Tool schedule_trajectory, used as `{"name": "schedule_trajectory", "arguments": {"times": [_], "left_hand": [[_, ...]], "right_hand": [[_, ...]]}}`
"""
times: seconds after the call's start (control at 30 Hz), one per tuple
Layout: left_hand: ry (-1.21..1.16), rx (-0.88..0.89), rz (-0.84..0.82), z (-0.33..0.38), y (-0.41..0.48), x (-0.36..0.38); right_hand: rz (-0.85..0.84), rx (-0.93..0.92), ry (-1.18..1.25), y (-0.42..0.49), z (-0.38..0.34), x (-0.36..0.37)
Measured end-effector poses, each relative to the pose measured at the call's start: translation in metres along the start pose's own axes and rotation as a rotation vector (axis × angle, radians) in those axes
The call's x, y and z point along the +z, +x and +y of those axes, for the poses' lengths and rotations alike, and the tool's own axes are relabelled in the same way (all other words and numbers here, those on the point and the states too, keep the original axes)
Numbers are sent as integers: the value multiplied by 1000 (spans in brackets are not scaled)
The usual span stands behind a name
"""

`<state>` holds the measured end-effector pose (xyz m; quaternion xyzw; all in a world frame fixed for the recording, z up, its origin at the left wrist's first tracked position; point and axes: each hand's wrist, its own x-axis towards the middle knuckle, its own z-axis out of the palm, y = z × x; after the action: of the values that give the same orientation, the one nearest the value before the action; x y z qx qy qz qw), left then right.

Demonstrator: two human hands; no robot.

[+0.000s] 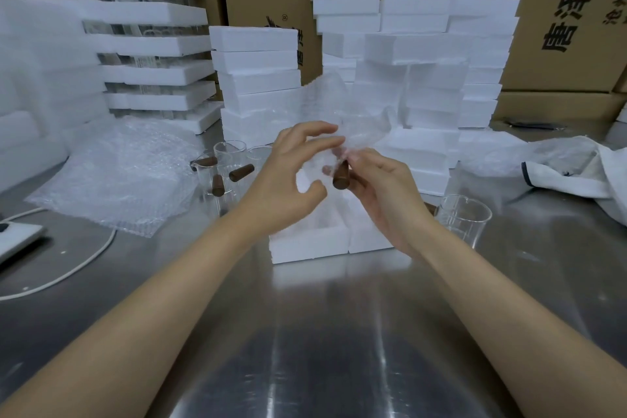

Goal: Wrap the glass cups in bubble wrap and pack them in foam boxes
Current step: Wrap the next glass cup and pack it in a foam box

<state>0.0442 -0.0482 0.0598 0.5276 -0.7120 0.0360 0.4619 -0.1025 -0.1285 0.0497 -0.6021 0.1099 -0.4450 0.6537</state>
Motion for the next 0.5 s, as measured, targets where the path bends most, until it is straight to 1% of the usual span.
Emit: {"name": "schedule_trajectory", "arguments": {"times": [0.07, 0.1, 0.2, 0.27, 0.33, 0.4, 0.5], "left_hand": [[45, -20, -34, -1, -3, 5], [89, -22, -11, -1, -3, 8], [240, 22, 136, -5, -1, 11], [207, 75, 182, -7, 2, 10], [117, 110, 185, -7, 2, 9], [77, 139, 195, -4, 3, 9], [23, 187, 144, 4, 3, 11]], "right_hand": [[19, 31, 60, 0, -2, -1], [22, 53, 100, -1, -2, -1], [15, 84, 201, 0, -1, 3], [5, 64, 204, 0, 0, 3], [11, 55, 203, 1, 0, 3], [27, 52, 219, 2, 1, 4], [57, 38, 203, 4, 2, -1]]}}
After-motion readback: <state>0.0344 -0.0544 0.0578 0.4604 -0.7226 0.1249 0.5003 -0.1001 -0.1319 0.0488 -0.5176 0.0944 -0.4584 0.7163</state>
